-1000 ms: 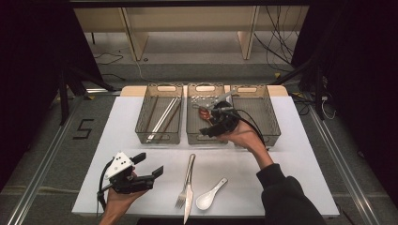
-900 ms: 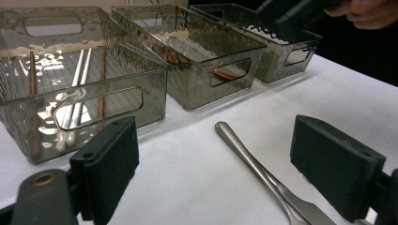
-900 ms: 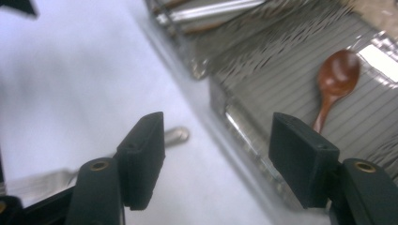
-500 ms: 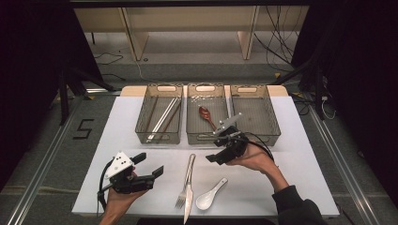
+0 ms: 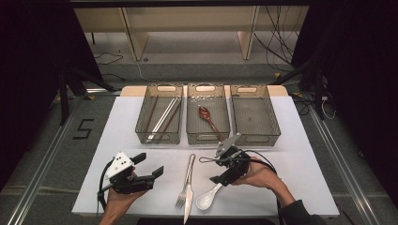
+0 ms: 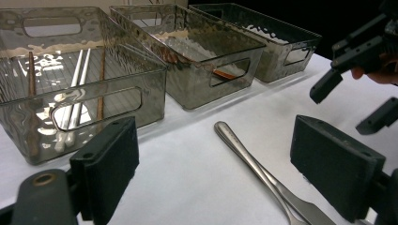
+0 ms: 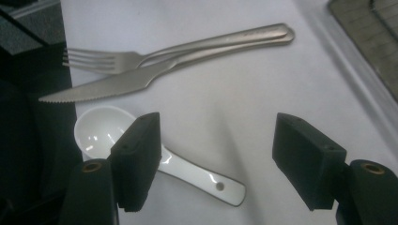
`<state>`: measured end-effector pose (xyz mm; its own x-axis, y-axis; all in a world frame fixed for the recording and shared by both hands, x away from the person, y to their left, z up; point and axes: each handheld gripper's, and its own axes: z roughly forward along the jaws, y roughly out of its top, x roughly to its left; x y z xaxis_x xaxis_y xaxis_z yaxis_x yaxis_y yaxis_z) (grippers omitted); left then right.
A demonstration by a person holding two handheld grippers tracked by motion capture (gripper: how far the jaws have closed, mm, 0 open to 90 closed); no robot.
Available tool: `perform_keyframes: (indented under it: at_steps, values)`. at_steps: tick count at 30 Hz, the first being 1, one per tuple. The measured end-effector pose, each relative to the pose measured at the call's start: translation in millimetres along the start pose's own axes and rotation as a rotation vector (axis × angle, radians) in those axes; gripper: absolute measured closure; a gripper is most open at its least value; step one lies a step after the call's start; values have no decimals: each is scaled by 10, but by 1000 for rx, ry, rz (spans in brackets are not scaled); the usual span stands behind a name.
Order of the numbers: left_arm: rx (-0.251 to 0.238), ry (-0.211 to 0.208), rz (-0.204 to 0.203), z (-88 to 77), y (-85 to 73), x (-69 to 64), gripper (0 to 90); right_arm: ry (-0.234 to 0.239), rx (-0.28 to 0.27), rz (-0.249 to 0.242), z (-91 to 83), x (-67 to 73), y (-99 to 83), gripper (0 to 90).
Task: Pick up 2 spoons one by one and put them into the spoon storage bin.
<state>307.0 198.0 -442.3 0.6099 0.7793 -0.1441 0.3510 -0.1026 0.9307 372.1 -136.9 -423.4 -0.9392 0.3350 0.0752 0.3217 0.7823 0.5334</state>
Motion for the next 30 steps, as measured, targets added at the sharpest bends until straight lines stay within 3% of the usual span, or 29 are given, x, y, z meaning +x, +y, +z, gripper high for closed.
perform_keyframes:
  at_steps: [7,12,25,30]
  values:
    - [3,3,0,-6,-3,4,152,8,37,-73,80,96,-87,299]
    - [1,4,-1,-8,-2,4,152,8,69,-87,138,126,-116,299]
    - [2,5,1,-5,-2,6,152,5,143,-182,254,157,-125,325]
    - [2,4,2,-4,-1,3,152,9,167,-188,297,186,-116,334]
